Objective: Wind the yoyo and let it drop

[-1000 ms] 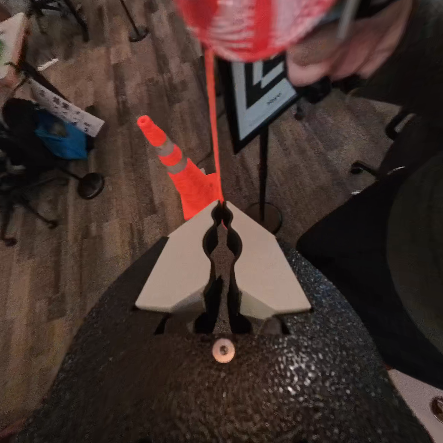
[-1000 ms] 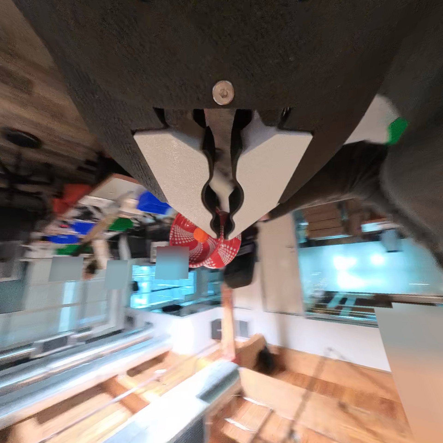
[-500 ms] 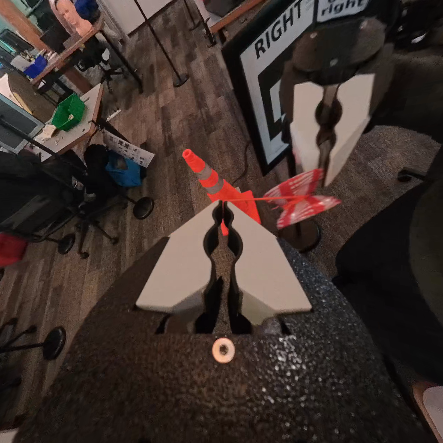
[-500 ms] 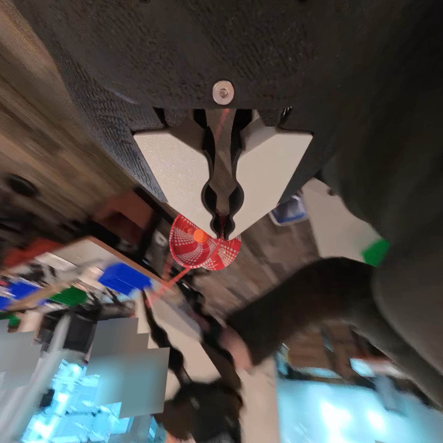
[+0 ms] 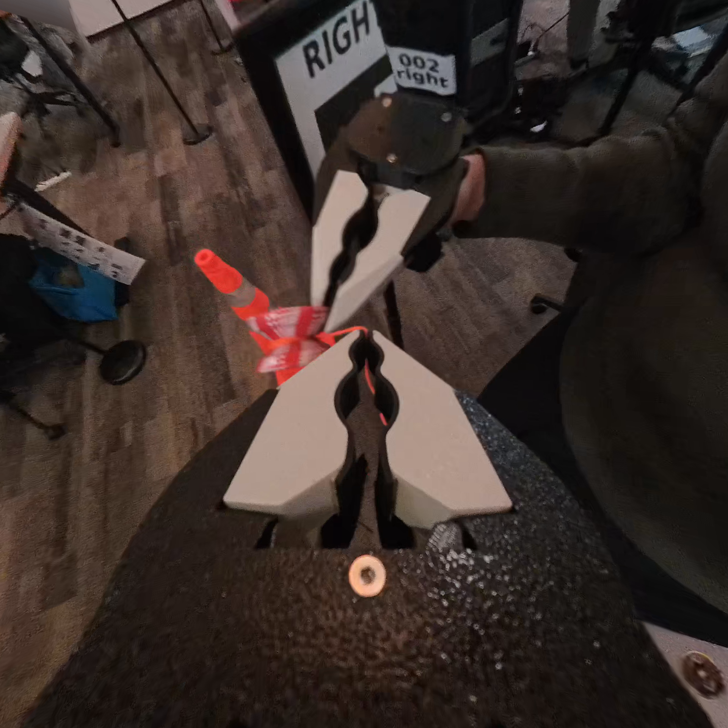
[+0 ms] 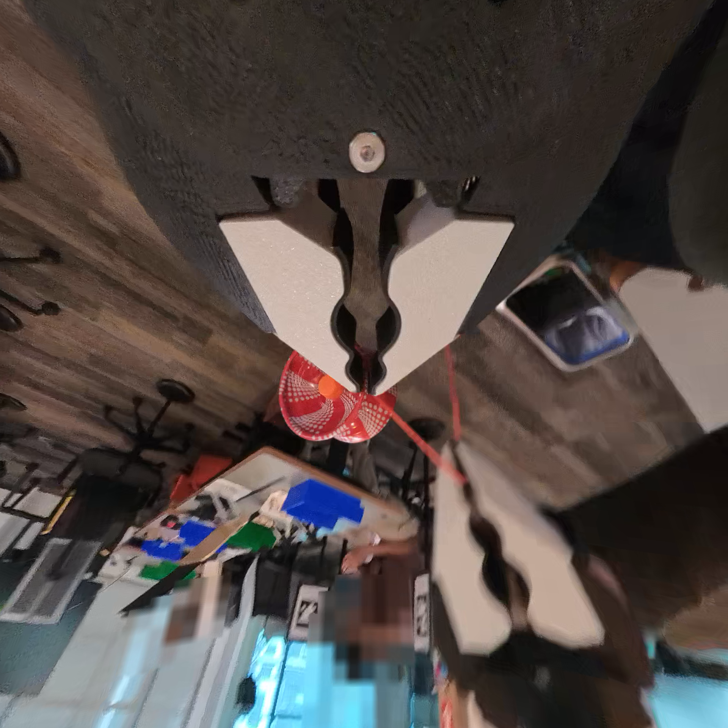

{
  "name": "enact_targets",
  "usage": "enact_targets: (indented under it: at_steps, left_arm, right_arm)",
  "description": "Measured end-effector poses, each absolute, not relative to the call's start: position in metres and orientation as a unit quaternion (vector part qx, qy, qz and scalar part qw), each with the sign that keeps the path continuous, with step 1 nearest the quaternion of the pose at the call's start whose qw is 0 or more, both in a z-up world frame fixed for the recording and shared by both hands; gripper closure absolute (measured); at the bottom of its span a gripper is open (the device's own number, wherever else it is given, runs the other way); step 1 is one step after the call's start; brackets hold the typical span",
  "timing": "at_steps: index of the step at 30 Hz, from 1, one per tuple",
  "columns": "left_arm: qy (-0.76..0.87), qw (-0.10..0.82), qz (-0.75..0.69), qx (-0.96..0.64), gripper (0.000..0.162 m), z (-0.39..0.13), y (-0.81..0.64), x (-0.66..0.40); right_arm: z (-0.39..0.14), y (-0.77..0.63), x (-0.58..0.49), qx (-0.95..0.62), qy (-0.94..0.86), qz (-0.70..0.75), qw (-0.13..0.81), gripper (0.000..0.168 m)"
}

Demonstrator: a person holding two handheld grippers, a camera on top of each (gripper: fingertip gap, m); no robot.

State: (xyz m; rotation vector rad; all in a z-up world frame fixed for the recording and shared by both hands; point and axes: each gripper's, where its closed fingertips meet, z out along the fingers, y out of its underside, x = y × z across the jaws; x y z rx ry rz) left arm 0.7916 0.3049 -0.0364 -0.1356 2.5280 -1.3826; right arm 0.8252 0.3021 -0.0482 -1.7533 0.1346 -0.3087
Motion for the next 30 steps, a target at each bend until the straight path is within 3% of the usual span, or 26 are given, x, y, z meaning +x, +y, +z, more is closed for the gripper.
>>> enact_targets:
  at_steps: [4,7,14,17,20,23,26,30]
  left_arm:
    - [0.891,0.225,-0.390,-0.065,0.162,-0.027,0.336,0.822]
    - [0.904,0.221,-0.360,-0.072,0.162,-0.042,0.340,0.830]
    - [0.875,0.043,-0.472,-0.099,0.162,-0.081,0.302,0.798]
    - [0.870,-0.043,-0.482,-0.090,0.162,-0.096,0.284,0.769]
    - [0.866,-0.073,-0.490,-0.070,0.162,-0.089,0.277,0.751]
    - [0.864,-0.027,-0.500,-0.048,0.162,-0.059,0.284,0.755]
    - [0.867,0.085,-0.488,-0.052,0.162,-0.029,0.305,0.781]
    - [0.880,0.234,-0.396,-0.115,0.162,-0.018,0.348,0.827]
  right_arm:
    - [-0.054,0.314,0.787,-0.791,-0.029,-0.068,0.608,0.167]
    - [-0.024,0.315,0.763,-0.736,-0.059,0.001,0.674,0.168]
    - [0.028,0.291,0.799,-0.613,0.045,-0.023,0.789,0.168]
    - [0.016,0.285,0.825,-0.643,0.087,-0.119,0.751,0.167]
    - [-0.002,0.282,0.839,-0.679,0.103,-0.166,0.708,0.167]
    - [-0.031,0.284,0.840,-0.737,0.083,-0.192,0.642,0.167]
    - [-0.053,0.293,0.824,-0.784,0.034,-0.154,0.600,0.167]
    - [-0.048,0.304,0.773,-0.771,-0.047,-0.009,0.635,0.167]
